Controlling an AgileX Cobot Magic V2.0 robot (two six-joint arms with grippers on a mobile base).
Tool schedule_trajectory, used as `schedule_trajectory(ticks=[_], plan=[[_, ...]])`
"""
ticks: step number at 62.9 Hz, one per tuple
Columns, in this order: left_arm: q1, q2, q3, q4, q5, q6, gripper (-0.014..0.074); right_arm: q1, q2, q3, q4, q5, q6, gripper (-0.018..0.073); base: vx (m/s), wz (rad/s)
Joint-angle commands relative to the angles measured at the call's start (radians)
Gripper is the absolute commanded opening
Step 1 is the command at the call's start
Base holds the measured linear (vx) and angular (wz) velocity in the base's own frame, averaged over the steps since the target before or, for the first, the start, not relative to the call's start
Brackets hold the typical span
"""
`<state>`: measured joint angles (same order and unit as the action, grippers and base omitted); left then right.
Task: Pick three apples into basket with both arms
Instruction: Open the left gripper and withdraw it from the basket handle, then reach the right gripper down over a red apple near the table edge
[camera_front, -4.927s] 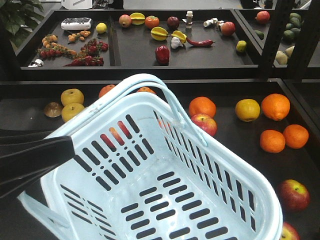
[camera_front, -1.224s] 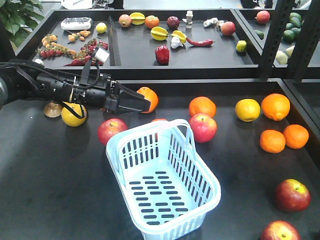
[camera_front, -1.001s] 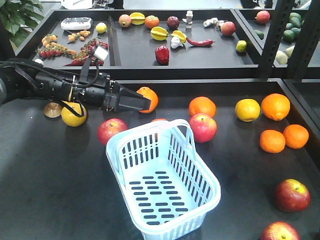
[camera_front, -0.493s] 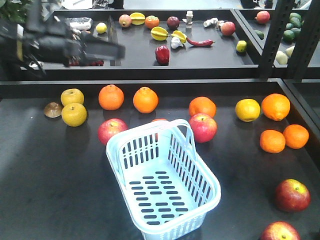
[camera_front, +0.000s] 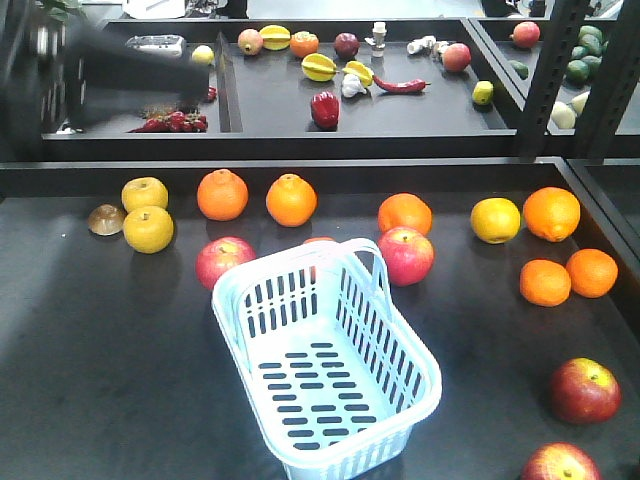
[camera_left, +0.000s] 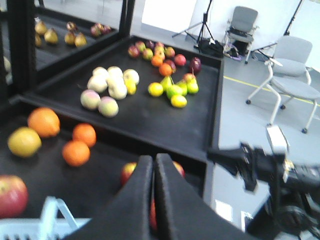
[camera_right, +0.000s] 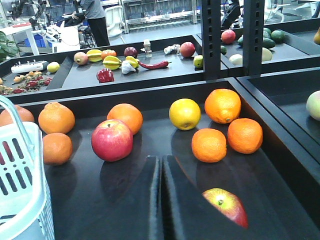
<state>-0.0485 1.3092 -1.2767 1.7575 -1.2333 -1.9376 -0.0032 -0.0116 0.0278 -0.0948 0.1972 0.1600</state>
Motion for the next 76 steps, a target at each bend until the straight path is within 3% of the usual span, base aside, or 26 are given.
schedule_trajectory(ticks=[1, 9, 20, 32, 37, 43, 47, 53, 58, 65, 76], plan=[[-0.002, -0.097, 0.143, 0.021, -0.134, 0.078, -0.0008, 0.001, -0.012, 0.012, -0.009, -0.079, -0.006, -0.0005, 0.00, 0.00], [-0.002, -0.204, 0.402, 0.021, -0.069, 0.152, -0.0008, 0.001, -0.012, 0.012, -0.008, -0.104, -0.006, -0.0005, 0.00, 0.00], [-0.002, -0.336, 0.725, 0.019, 0.063, 0.173, -0.0008, 0.001, -0.012, 0.012, -0.002, -0.145, -0.006, -0.0005, 0.00, 0.00], [-0.002, -0.435, 0.976, -0.007, 0.140, 0.239, -0.0008, 0.001, -0.012, 0.012, 0.010, -0.148, 0.002, -0.0005, 0.00, 0.00], [-0.002, -0.478, 1.012, -0.026, 0.140, 0.249, -0.0008, 0.001, -0.012, 0.012, 0.089, -0.181, 0.074, -0.0005, 0.00, 0.00], [-0.002, -0.515, 1.014, -0.031, 0.138, 0.249, -0.0008, 0.001, -0.012, 0.012, 0.266, -0.240, 0.230, -0.0005, 0.00, 0.00], [-0.002, -0.531, 1.014, -0.045, 0.140, 0.249, -0.0008, 0.001, -0.012, 0.012, 0.435, -0.277, 0.366, -0.0005, 0.00, 0.00], [-0.002, -0.543, 1.014, -0.054, 0.136, 0.248, -0.0008, 0.002, -0.012, 0.006, 0.544, -0.340, 0.452, -0.0005, 0.00, 0.00], [-0.002, -0.549, 1.014, -0.055, 0.137, 0.248, -0.0008, 0.002, -0.012, -0.038, 0.523, -0.369, 0.427, -0.0005, 0.00, 0.00], [-0.002, -0.549, 1.014, -0.055, 0.132, 0.248, -0.0008, 0.003, -0.002, -0.191, 0.377, -0.283, 0.321, -0.0005, 0.00, 0.00], [-0.002, -0.549, 1.014, -0.055, 0.145, 0.248, -0.0008, 0.003, 0.177, -0.522, 0.167, 0.131, 0.120, -0.0005, 0.00, 0.00]])
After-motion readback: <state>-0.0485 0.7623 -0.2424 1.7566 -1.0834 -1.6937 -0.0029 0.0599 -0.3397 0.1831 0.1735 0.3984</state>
